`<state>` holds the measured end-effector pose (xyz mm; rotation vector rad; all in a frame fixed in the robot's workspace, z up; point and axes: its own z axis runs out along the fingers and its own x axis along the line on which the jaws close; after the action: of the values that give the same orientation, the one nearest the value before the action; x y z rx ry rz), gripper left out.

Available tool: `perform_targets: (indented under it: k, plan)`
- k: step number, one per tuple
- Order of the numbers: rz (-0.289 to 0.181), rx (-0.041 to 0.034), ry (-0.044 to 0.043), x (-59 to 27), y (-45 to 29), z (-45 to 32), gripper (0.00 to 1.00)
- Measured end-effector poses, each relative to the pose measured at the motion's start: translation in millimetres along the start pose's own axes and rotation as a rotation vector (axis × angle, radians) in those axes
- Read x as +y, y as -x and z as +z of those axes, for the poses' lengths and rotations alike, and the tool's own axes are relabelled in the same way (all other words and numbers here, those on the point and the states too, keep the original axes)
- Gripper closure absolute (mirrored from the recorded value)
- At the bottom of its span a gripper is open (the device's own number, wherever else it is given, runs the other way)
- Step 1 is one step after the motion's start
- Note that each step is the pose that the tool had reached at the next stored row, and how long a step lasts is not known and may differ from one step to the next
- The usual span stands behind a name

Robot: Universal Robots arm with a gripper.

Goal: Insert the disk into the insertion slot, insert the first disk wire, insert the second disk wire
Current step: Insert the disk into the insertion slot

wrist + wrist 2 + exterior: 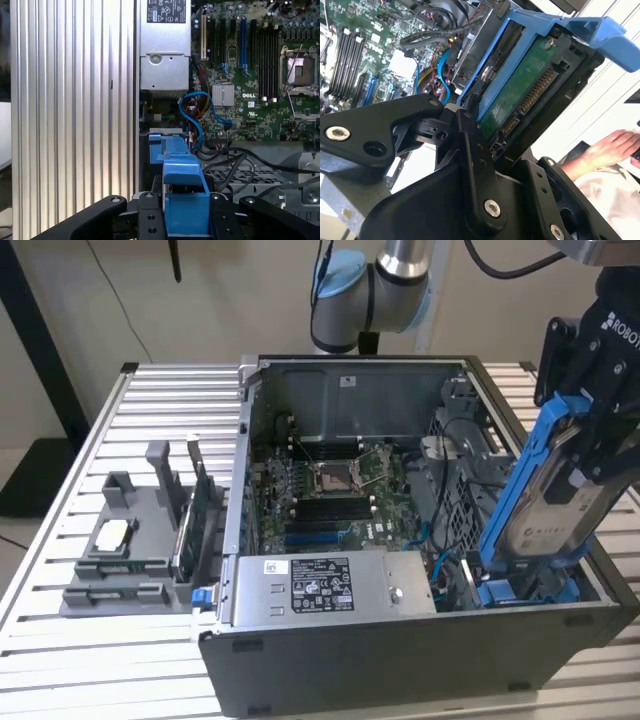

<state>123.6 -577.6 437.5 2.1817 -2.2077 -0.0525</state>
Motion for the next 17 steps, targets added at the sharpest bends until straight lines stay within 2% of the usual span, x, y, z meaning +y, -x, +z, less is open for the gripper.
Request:
perform_targets:
  k: [4, 9, 15, 17]
  plan:
    - [0.0, -0.0005, 0.0, -0.1, 0.0, 2.8, 0.67]
    - [0.0, -0.0047, 0.0, -0.5, 0.0, 10.0, 0.67]
    - [-0.001, -0.0138, 0.0001, -0.9, 0.1, 17.9, 0.67]
    - [-0.001, -0.0193, 0.0003, -1.0, 0.0, 19.5, 0.67]
